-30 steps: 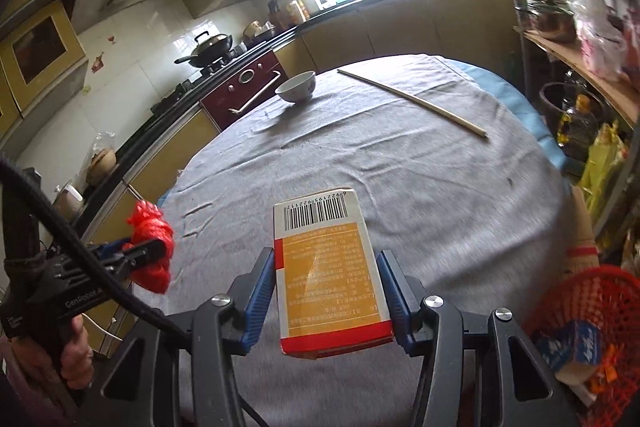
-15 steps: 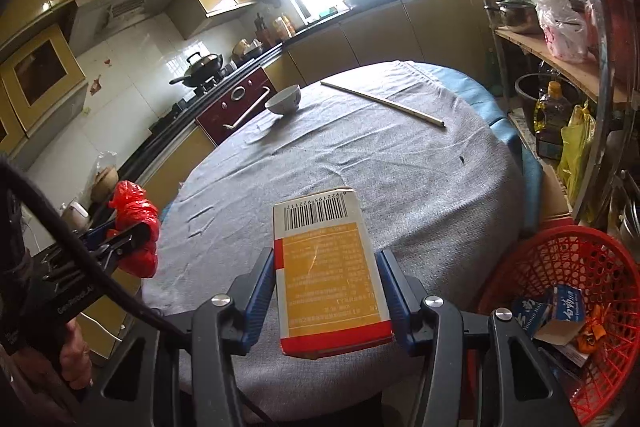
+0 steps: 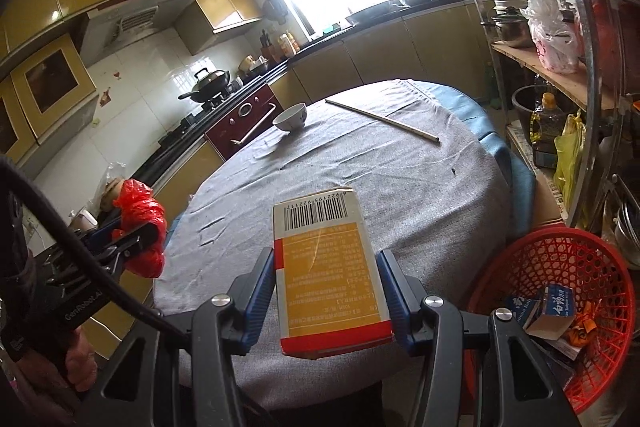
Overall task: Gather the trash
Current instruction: 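Lift the bag and box and carry both toward the red basket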
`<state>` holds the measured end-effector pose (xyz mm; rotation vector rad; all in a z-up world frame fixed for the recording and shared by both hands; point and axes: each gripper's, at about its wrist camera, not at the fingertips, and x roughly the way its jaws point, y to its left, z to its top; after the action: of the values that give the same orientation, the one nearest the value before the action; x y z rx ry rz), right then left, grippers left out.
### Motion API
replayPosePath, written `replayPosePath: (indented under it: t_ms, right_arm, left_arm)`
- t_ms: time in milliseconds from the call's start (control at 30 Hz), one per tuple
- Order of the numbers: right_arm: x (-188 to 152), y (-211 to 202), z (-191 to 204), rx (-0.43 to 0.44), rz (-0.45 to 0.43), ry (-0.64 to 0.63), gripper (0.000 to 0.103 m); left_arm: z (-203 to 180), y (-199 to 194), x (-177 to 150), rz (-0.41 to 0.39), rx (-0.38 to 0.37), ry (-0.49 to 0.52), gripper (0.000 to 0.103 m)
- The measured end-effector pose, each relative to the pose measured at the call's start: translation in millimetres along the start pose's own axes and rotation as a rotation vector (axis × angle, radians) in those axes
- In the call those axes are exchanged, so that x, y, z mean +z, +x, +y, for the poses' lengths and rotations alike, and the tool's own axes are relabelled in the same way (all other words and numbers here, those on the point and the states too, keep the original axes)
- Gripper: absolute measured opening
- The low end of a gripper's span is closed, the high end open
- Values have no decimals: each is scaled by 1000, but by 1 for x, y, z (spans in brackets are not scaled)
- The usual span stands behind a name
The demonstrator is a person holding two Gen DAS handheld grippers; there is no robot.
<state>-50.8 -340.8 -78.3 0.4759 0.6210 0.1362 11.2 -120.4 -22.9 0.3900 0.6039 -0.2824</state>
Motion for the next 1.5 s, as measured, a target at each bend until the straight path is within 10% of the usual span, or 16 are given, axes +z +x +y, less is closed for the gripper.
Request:
replayPosePath:
  t_ms: [1500]
  right_arm:
    - [-9, -29, -36, -16, -33, 97, 55]
  left_arm:
    - [-41, 16, -12, 78, -30, 92, 45]
